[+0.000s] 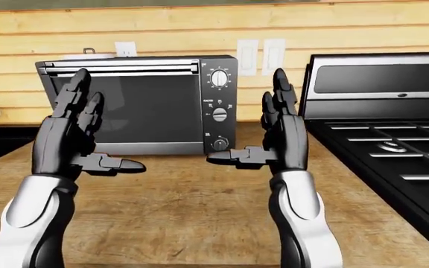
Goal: Open the toaster oven door.
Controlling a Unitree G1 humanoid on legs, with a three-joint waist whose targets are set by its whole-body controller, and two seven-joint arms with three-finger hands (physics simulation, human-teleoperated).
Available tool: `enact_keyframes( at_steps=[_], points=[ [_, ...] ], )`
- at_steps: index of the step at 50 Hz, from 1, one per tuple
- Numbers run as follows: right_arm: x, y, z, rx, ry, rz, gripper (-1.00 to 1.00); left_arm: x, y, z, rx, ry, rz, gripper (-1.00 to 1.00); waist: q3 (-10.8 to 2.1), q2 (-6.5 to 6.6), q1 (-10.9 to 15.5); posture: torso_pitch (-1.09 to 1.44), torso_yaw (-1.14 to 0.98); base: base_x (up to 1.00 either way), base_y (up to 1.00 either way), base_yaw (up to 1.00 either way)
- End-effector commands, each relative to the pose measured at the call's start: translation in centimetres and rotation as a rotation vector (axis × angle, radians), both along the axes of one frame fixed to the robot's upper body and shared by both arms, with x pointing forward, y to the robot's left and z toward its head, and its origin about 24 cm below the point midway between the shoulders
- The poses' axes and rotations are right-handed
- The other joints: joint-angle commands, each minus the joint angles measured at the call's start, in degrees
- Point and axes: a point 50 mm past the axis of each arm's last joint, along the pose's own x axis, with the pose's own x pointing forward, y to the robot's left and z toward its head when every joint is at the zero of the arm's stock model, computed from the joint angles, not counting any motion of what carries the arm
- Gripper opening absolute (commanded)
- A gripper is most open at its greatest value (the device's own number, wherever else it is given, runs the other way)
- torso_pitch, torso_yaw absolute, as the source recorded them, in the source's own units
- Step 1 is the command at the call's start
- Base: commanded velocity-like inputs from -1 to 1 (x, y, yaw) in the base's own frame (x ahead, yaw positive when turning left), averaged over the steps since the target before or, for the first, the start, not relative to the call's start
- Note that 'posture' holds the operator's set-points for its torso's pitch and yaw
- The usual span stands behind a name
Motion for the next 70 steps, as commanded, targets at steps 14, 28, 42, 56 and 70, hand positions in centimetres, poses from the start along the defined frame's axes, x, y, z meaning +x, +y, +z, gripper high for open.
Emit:
enact_keyframes(
  at_steps=[14, 28, 42, 56, 70],
  points=[
    [-0.2, 0.1, 1.3, -0.001, -0.073, 0.005, 1.00, 0.5, -0.1, 2.1, 0.112, -0.080, 0.019, 1.00, -1.81, -0.21, 0.0, -0.70, 0.00, 0.00, 0.00, 0.00],
    [-0.2, 0.2, 1.2, -0.001, -0.074, 0.007, 1.00, 4.2, -0.1, 3.0, 0.377, -0.040, 0.053, 1.00, -2.21, -0.37, -0.3, -0.70, 0.00, 0.00, 0.00, 0.00],
    [-0.1, 0.4, 1.0, -0.001, -0.069, 0.008, 1.00, 8.3, 1.3, 2.8, 0.671, -0.035, 0.171, 1.00, -2.28, -0.67, -1.0, -0.70, 0.00, 0.00, 0.00, 0.00],
    [-0.1, 0.3, 1.0, 0.003, -0.069, 0.007, 1.00, 10.8, 1.1, 3.3, 0.919, -0.071, 0.233, 1.00, -2.18, -0.92, -1.4, -0.70, 0.00, 0.00, 0.00, 0.00],
    [-0.1, 0.4, 1.0, 0.001, -0.069, 0.008, 1.00, 13.9, 1.8, 2.1, 1.114, -0.007, 0.245, 1.00, -2.31, -0.92, -1.7, -0.70, 0.00, 0.00, 0.00, 0.00]
  ],
)
